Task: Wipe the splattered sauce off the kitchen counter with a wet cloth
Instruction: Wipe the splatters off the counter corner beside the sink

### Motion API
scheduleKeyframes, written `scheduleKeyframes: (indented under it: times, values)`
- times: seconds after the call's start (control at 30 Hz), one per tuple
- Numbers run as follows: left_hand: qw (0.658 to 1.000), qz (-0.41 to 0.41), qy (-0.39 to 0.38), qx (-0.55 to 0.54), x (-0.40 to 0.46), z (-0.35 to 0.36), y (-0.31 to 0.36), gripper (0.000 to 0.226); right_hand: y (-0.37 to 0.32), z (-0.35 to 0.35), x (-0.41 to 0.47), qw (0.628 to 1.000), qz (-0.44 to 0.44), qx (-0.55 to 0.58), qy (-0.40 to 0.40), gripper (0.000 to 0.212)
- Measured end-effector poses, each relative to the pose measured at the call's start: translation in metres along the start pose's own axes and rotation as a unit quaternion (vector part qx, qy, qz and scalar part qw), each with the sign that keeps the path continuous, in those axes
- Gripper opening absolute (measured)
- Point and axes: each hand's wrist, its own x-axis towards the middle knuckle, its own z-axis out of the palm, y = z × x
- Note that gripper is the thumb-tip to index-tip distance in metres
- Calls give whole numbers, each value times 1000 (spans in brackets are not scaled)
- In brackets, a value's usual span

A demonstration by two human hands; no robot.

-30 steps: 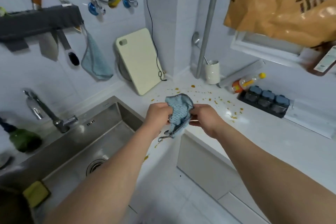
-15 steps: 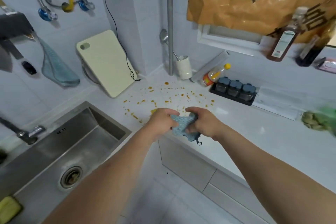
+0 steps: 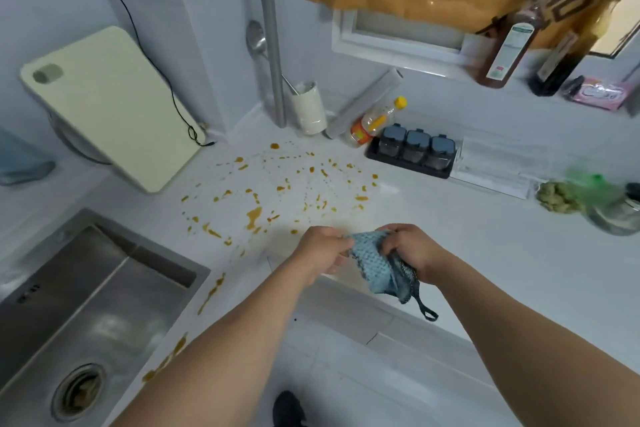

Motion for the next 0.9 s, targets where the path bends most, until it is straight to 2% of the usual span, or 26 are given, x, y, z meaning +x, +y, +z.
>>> scheduleKeyframes:
  times: [0.03,0.13,0.2,0.33,0.47,0.53,0.6,0.63,0.73,0.8,0.9]
  values:
    - [999,2,5,40,6,-2,-2,11,3,-6,8,999,-2,-35,33,29]
    - [982,3,25,190,33,-10,-14,35,16,-21,37,982,20,-132,134,19]
    - [970,-15,39,240,43,-18,-18,41,28,-28,54,965,51,-178,185,14]
    - [969,-74,58,231,54,-30,-25,35,41,-40,81,924,68,-263,269,14]
    - [965,-117,85,217,64,-37,-46,30,37,-48,106,891,-9,-316,325,17]
    - [965,-142,91,203,69,-38,-61,26,47,-46,127,885,-29,-376,275,23]
    - [960,-151,106,208,75,-38,-72,14,70,-30,151,890,6,-424,167,42]
    - [958,-156,120,210,74,-36,-75,22,81,-17,158,887,20,-441,132,50]
    - [951,-163,134,225,71,-26,-75,35,88,29,159,872,17,-477,111,68]
    - [946,-187,142,225,77,-9,-70,37,86,49,158,863,-25,-500,69,71]
    - [940,-212,163,214,87,7,-63,39,90,58,143,827,-142,-544,-26,73]
